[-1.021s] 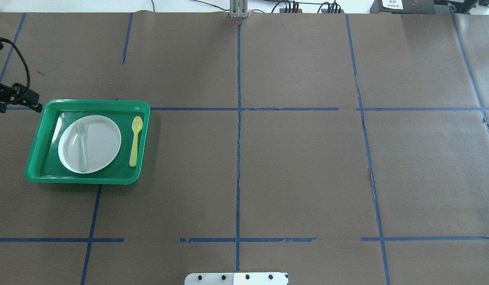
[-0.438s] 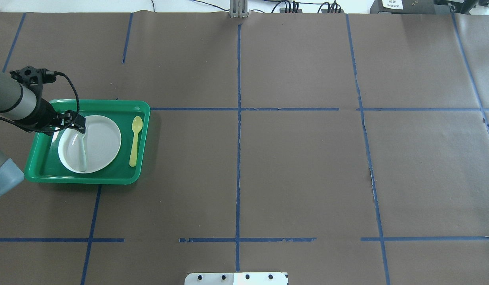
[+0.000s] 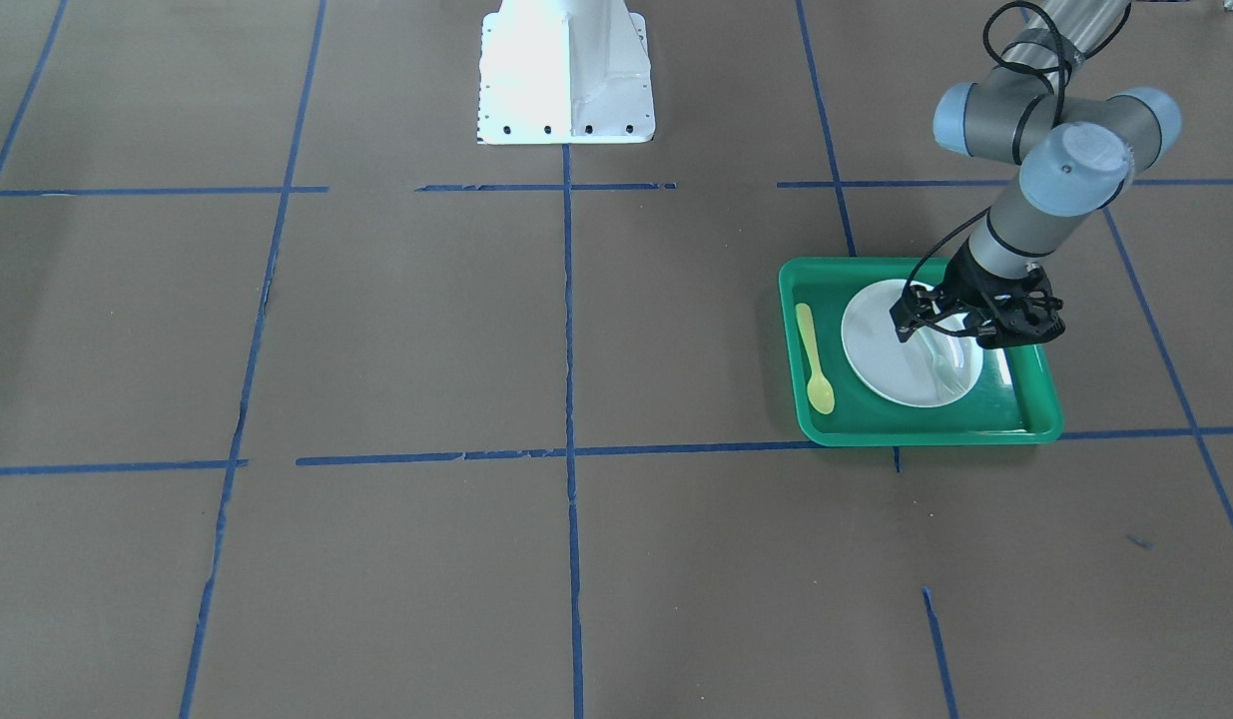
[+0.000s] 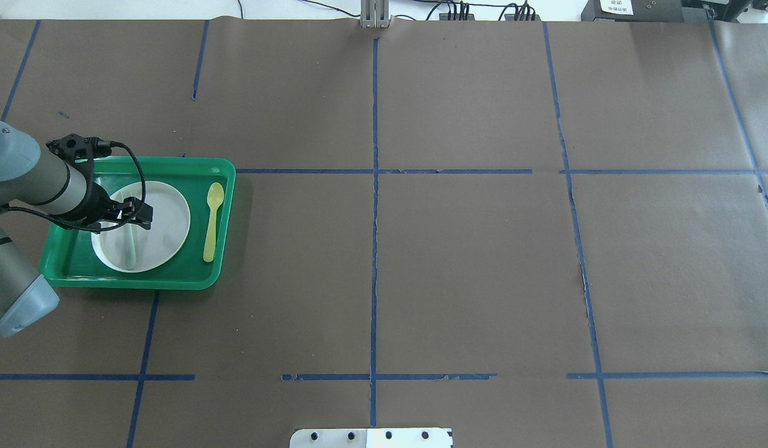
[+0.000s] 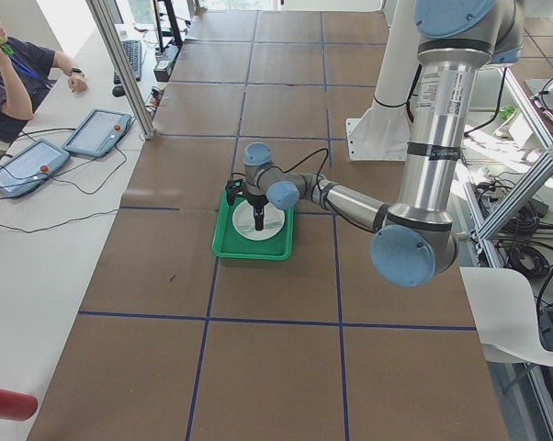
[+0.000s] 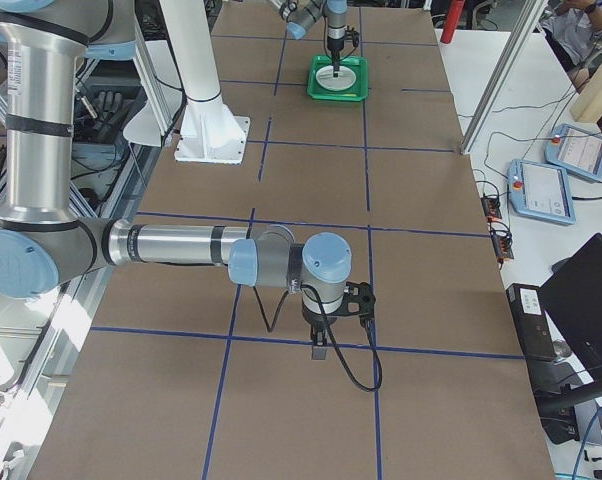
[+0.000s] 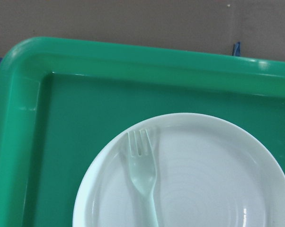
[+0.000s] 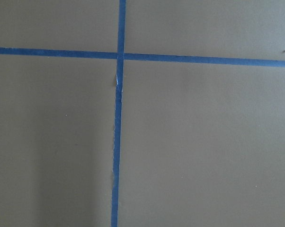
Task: Place fork
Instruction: 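Lower the left gripper and close it on the fork handle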
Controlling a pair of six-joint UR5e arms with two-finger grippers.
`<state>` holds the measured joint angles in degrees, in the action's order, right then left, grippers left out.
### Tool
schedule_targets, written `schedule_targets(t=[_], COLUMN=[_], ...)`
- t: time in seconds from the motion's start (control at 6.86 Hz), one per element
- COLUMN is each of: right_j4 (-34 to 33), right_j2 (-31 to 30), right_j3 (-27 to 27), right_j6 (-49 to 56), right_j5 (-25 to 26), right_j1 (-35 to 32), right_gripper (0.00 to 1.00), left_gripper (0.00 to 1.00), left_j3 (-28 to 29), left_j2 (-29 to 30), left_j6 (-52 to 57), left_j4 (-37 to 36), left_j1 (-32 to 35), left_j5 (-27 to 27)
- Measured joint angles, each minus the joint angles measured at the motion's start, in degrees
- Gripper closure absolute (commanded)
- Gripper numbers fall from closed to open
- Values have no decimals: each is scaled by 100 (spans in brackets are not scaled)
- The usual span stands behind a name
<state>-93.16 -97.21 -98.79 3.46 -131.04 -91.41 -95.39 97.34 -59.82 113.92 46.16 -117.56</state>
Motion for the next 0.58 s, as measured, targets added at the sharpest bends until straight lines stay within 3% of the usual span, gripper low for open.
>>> schedule_targets(t=[0.58], right_j4=[0], right_j2=[0], right_j3=[-3], right_j6=[5], right_j5=[0], right_j1=[0], right_gripper=[0], left_gripper=[21], left_j3=[106], left_j2=[3], left_j6=[-14], left_j4=[163], left_j1=[-37], left_j5=[12])
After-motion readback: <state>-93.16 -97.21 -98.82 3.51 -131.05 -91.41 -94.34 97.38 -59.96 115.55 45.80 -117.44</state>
